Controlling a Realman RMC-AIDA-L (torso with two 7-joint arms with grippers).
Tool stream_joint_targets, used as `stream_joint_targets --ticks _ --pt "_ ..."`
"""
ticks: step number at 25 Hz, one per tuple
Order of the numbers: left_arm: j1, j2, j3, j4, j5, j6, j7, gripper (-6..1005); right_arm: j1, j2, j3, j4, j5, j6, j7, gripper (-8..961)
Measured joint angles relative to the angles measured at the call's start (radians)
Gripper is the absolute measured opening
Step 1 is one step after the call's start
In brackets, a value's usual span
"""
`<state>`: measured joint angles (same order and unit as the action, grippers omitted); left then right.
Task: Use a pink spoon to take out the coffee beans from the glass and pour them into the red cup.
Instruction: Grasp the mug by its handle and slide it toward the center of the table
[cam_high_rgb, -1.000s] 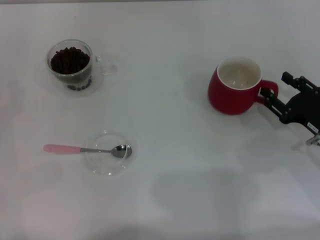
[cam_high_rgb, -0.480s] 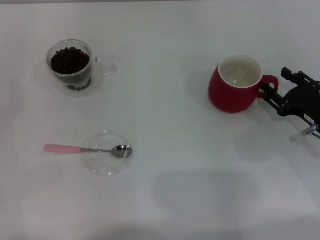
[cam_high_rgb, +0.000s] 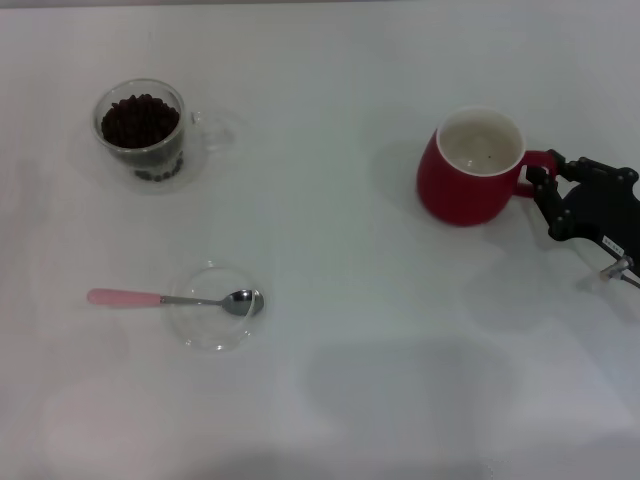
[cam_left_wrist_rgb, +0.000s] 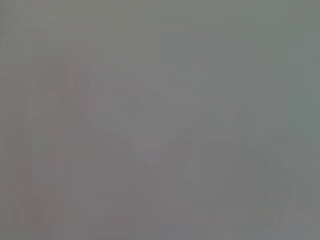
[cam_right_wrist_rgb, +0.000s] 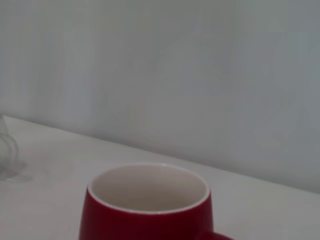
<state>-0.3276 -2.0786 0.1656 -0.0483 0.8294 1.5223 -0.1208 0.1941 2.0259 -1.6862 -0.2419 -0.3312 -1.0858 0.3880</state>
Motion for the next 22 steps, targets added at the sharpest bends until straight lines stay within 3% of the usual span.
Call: stream_joint_targets --ticks 4,10,22 --pt "0.0 0.0 0.0 -0.001 0.0 0.0 0.001 891 0.006 0.0 -0.006 -0.004 -0.002 -0.008 -0.001 233" --pt "0.002 0.0 0.0 0.0 0.0 -0.002 0.001 890 0.014 -0.001 -0.047 -0.018 -0.005 -0.02 -0.001 168" --pt "0.002 0.0 0.0 0.001 0.0 -0.002 0.001 890 0.016 0.0 -0.213 -0.063 0.0 -0.031 0.008 200"
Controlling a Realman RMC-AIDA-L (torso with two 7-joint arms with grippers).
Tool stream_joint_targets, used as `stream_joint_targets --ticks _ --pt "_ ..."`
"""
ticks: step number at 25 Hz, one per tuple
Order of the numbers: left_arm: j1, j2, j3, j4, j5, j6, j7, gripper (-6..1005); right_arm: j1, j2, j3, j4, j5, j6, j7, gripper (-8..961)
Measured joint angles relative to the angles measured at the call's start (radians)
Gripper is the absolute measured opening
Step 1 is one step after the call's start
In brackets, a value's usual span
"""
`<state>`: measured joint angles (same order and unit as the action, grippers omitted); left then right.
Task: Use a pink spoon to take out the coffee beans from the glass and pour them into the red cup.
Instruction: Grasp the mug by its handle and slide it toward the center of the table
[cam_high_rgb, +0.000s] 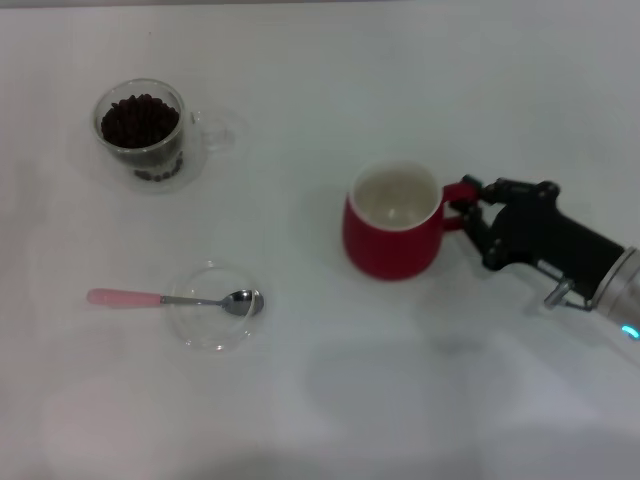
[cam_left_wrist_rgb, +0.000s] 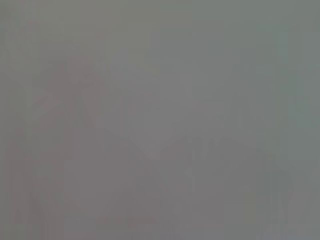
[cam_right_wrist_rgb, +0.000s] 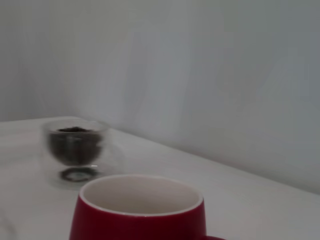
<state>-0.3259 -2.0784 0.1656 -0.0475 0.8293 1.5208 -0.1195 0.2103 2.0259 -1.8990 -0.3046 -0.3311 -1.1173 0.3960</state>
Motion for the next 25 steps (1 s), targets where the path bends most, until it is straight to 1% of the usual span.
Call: stream_joint_targets --ticks 4,10,17,23,25 --pt "0.0 0.0 0.0 0.0 0.0 0.002 0.0 891 -0.002 0.0 -0.052 -0.015 0.001 -0.008 0.008 211" --pt "-0.001 -0.001 0.0 -0.001 -0.001 0.002 0.0 891 -0.004 0.0 -0.092 -0.017 -0.002 -0.016 0.008 226" --pt "-0.001 -0.002 0.0 -0.006 -0.001 0.003 0.0 890 0.004 -0.008 -0.106 -0.01 -0.011 -0.02 0.002 245" --pt "-0.002 -0.002 0.0 -0.008 0.0 0.003 0.0 891 0.002 -0.011 -0.099 -0.007 -0.002 -0.017 0.002 261" --pt "-0.002 -0.002 0.0 -0.008 0.001 0.003 0.0 891 -0.001 -0.013 -0.096 -0.007 0.001 -0.032 0.003 307"
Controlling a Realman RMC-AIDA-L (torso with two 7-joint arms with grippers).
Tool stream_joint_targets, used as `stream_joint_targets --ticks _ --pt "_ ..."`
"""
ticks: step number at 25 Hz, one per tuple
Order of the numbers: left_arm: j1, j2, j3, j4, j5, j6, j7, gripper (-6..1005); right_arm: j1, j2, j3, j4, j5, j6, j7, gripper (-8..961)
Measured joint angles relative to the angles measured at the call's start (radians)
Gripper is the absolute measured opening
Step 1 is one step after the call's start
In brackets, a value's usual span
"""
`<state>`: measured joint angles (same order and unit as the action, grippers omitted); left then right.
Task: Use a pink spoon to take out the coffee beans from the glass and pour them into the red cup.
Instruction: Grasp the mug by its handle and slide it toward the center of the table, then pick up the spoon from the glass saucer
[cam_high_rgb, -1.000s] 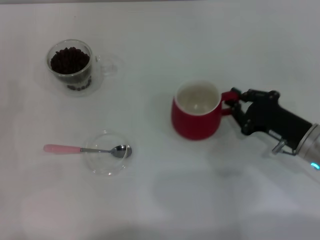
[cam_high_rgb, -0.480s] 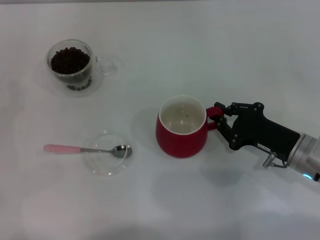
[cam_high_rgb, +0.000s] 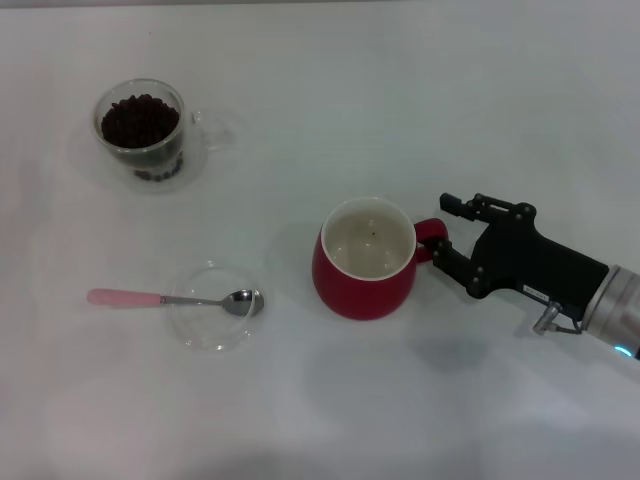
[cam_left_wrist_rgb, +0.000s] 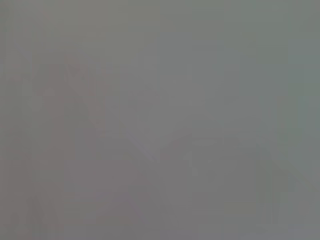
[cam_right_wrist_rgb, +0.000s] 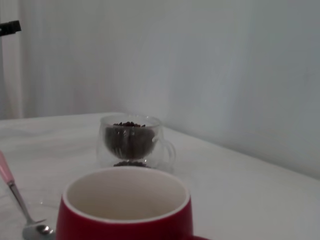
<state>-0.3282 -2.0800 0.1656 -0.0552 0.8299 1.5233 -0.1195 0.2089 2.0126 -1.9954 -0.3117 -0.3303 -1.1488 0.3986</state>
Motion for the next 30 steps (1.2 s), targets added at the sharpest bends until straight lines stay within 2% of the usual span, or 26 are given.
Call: stream_joint_targets --ticks 9,11,20,26,30 --pt "0.001 -0.002 0.0 -0.008 0.001 0.0 0.0 890 -0.014 -0.018 0.011 0.041 -0.005 -0.117 0.005 514" --pt "0.001 -0.002 0.0 -0.012 0.001 0.0 0.0 891 -0.014 -0.023 0.013 0.058 -0.006 -0.158 0.006 728" --pt "0.007 -0.004 0.006 -0.032 0.009 0.047 0.0 891 -0.014 -0.051 0.024 0.17 -0.001 -0.349 -0.002 724" --pt "0.013 -0.005 0.035 -0.071 0.039 0.101 0.0 890 -0.012 -0.077 0.026 0.184 -0.002 -0.419 -0.005 724" --pt "0.017 -0.006 0.109 -0.138 0.084 0.183 -0.022 891 -0.014 -0.107 0.124 0.236 0.003 -0.567 -0.007 723"
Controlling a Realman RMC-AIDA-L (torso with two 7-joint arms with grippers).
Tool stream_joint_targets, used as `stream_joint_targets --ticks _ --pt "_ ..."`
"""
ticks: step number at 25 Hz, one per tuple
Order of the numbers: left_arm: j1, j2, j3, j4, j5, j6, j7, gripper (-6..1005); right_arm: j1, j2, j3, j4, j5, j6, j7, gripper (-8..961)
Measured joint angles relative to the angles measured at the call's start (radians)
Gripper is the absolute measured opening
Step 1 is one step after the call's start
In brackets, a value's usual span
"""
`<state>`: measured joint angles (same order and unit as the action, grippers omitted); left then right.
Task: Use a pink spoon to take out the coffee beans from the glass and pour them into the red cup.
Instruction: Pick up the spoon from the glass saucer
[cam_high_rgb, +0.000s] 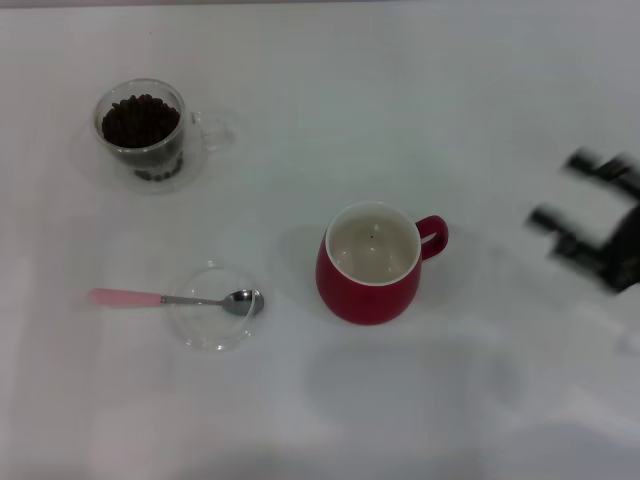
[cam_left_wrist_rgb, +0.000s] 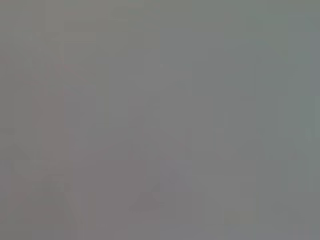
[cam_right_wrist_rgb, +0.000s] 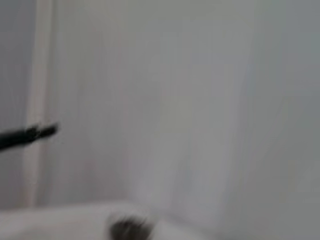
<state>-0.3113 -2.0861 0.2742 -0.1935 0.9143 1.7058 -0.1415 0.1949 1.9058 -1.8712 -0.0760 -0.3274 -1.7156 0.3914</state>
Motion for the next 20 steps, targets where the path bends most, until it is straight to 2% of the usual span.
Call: stream_joint_targets --ticks 6,8,11,13,20 --pt "0.004 0.0 0.035 -0.073 0.077 0.051 -0.183 891 -0.018 -0.044 0.286 0.084 0.001 -0.21 -0.004 723" --pt "0.018 -0.001 0.039 -0.099 0.115 0.056 -0.366 891 -0.027 -0.053 0.349 0.082 0.001 -0.225 -0.005 723" --pt "0.045 -0.003 0.052 -0.124 0.146 0.06 -0.581 891 -0.034 -0.061 0.433 0.081 0.001 -0.228 -0.005 723" --pt "0.057 -0.003 0.067 -0.141 0.155 0.06 -0.65 891 -0.036 -0.064 0.48 0.08 0.001 -0.224 -0.008 723" --pt "0.109 -0.004 0.187 -0.202 0.156 0.035 -0.775 891 -0.038 -0.065 0.617 0.077 0.001 -0.186 -0.017 722"
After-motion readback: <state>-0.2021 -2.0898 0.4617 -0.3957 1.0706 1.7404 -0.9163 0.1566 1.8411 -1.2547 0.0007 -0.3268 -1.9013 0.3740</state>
